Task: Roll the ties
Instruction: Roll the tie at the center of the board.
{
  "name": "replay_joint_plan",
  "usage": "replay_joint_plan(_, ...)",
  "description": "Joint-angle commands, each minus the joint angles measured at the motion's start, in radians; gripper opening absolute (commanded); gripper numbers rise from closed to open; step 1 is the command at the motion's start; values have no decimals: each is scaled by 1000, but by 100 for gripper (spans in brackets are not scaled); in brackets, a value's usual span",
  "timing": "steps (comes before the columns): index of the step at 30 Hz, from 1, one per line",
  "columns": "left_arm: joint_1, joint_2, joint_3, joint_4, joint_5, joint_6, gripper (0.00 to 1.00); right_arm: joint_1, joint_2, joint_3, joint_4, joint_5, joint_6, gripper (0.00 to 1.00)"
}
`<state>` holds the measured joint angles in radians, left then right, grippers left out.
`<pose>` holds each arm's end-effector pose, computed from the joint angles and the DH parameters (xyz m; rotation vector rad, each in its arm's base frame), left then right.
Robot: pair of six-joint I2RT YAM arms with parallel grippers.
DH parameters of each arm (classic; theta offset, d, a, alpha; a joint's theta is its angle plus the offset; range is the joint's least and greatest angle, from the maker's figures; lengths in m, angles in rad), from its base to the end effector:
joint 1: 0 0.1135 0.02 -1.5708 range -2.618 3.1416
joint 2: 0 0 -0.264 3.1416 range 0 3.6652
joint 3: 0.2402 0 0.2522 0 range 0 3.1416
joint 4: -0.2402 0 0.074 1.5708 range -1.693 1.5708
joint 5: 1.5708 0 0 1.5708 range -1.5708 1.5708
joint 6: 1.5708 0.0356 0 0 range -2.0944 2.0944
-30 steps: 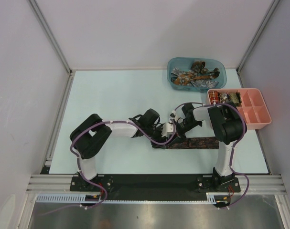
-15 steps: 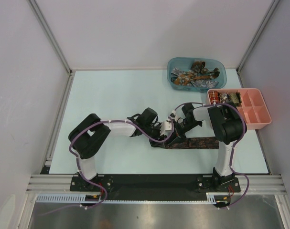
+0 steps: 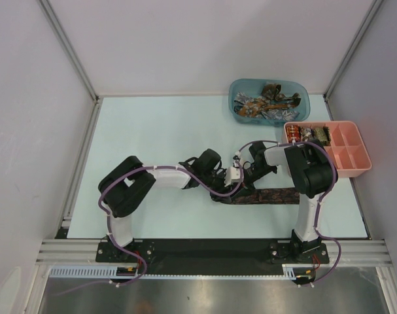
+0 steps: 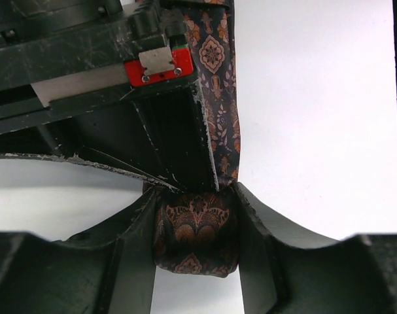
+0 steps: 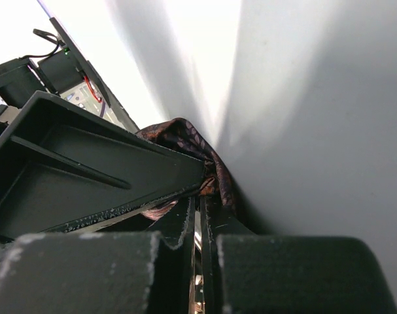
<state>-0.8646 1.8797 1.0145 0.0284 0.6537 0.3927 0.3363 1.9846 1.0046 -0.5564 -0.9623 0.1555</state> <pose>0.2258 -0.2981 0.1415 1.6602 1.7529 -1.0043 0.2884 0.1317 0.0909 0.2603 -2.6105 -1.3394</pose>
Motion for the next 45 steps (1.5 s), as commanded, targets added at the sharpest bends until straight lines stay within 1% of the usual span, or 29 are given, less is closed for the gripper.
replay_joint_plan(1, -42, 45, 9, -21, -12, 34, 47, 10, 30, -14, 56, 128, -33, 0)
replay_joint_plan(5, -48, 52, 10, -108, -75, 92, 42, 10, 2, 3, 39, 96, -33, 1)
replay_joint_plan(6, -48, 55, 13, -123, -95, 101, 41, 9, -15, 8, 35, 79, -30, 3)
replay_joint_plan(7, -48, 56, 18, -136, -104, 112, 40, 10, -61, 11, 30, 73, -30, 9)
replay_joint_plan(9, -48, 68, 29, -176, -123, 120, 37, 1, -107, 17, -2, 59, -34, 14)
replay_joint_plan(10, -48, 70, 32, -186, -127, 130, 37, -2, -145, 25, -20, 56, -49, 21)
replay_joint_plan(12, -47, 76, 29, -209, -132, 136, 35, -25, -174, 29, -80, 53, -66, 26)
replay_joint_plan(13, -48, 78, 29, -214, -135, 140, 34, -32, -187, 28, -97, 51, -83, 28)
replay_joint_plan(15, -48, 82, 27, -220, -138, 140, 32, -63, -210, 19, -128, 40, -91, 29)
replay_joint_plan(16, -48, 85, 29, -222, -137, 138, 32, -71, -217, 14, -132, 34, -94, 31)
replay_joint_plan(18, -48, 96, 38, -231, -135, 132, 32, -83, -224, -3, -125, 17, -88, 32)
replay_joint_plan(19, -48, 96, 41, -232, -131, 132, 32, -86, -230, -11, -108, 8, -73, 35)
replay_joint_plan(20, -48, 96, 41, -229, -132, 127, 31, -86, -236, -35, -82, 4, -19, 38)
replay_joint_plan(21, -48, 98, 42, -228, -132, 123, 31, -85, -248, -47, -19, -4, 4, 41)
replay_joint_plan(22, -48, 98, 44, -228, -129, 120, 32, -79, -253, -61, 8, -6, 28, 43)
replay_joint_plan(29, -47, 113, 52, -223, -123, 106, 32, -40, -231, -136, 232, -24, 160, 44)
replay_joint_plan(35, -47, 107, 45, -225, -121, 104, 33, -10, -240, -173, 361, -32, 236, 45)
replay_joint_plan(37, -47, 105, 41, -225, -123, 109, 32, 3, -244, -179, 371, -24, 228, 44)
replay_joint_plan(39, -47, 104, 41, -225, -124, 109, 32, 10, -233, -179, 363, -16, 219, 40)
replay_joint_plan(40, -47, 105, 41, -223, -123, 107, 33, 7, -228, -176, 357, -15, 214, 30)
replay_joint_plan(42, -47, 102, 41, -223, -123, 109, 33, -6, -219, -169, 310, 0, 170, 17)
replay_joint_plan(43, -45, 102, 38, -222, -126, 109, 33, -14, -214, -167, 290, 4, 148, 7)
replay_joint_plan(45, -45, 99, 35, -222, -124, 107, 33, -29, -201, -156, 231, 8, 101, 0)
